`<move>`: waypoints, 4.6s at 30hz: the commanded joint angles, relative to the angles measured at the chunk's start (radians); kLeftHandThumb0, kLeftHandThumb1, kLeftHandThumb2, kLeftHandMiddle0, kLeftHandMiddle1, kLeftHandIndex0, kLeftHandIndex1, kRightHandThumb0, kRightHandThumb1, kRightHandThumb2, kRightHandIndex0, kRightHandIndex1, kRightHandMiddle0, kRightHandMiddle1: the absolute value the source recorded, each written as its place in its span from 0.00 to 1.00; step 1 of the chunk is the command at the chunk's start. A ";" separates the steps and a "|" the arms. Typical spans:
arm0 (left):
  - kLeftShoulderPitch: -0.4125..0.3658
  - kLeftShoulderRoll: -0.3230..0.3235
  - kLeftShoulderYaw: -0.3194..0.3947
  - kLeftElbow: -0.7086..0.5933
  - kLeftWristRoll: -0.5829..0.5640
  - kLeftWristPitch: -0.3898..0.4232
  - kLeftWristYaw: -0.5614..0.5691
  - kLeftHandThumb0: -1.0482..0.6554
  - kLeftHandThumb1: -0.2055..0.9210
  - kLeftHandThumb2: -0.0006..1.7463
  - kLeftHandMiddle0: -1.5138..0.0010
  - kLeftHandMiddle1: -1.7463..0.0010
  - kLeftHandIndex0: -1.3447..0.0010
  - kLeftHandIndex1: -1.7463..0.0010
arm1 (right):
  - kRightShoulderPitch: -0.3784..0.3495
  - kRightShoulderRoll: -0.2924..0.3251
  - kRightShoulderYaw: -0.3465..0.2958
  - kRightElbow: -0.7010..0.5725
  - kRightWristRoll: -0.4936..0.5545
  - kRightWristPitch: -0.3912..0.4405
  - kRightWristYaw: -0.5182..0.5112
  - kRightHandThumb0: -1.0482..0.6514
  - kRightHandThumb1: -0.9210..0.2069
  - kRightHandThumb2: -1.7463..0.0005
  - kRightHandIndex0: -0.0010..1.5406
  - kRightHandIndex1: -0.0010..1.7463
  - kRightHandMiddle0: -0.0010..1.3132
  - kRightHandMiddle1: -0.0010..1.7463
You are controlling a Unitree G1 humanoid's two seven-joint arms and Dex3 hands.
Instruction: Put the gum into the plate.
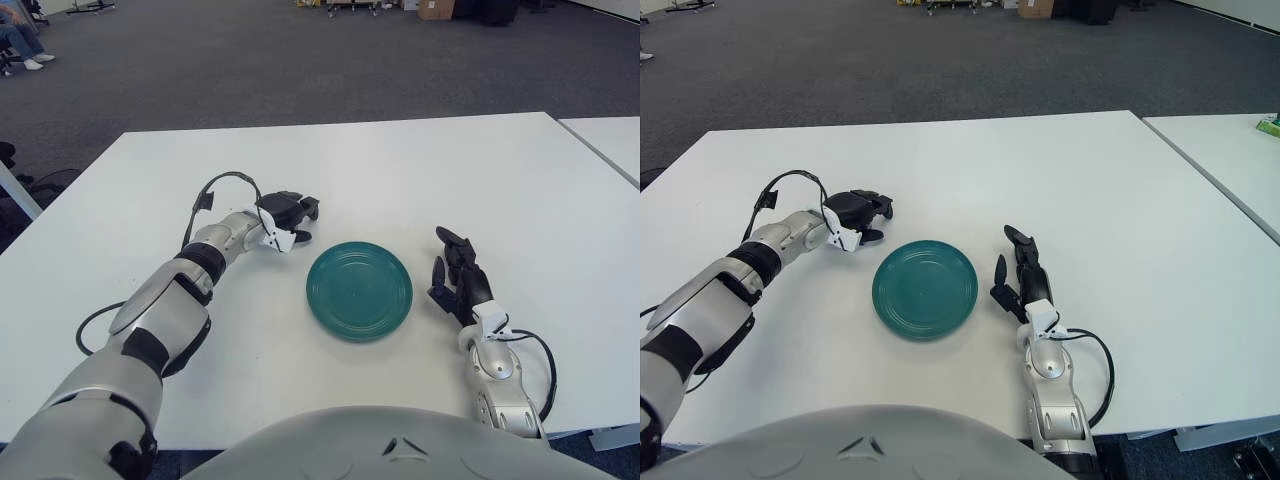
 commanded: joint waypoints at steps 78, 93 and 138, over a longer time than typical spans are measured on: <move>0.040 0.149 -0.017 -0.039 0.124 0.197 -0.071 0.00 1.00 0.20 0.97 0.99 1.00 0.76 | 0.031 0.003 -0.037 0.085 0.064 0.054 0.024 0.12 0.00 0.41 0.19 0.01 0.00 0.38; 0.048 0.119 0.040 0.019 0.038 0.233 -0.038 0.03 1.00 0.17 0.87 0.98 1.00 0.57 | 0.034 -0.007 -0.048 0.092 0.064 0.048 0.036 0.12 0.00 0.41 0.19 0.01 0.00 0.38; 0.092 0.012 0.232 0.192 -0.208 0.324 0.122 0.36 0.54 0.68 0.35 0.00 0.60 0.00 | 0.020 -0.018 -0.081 0.138 0.067 -0.010 0.044 0.14 0.00 0.42 0.25 0.02 0.00 0.48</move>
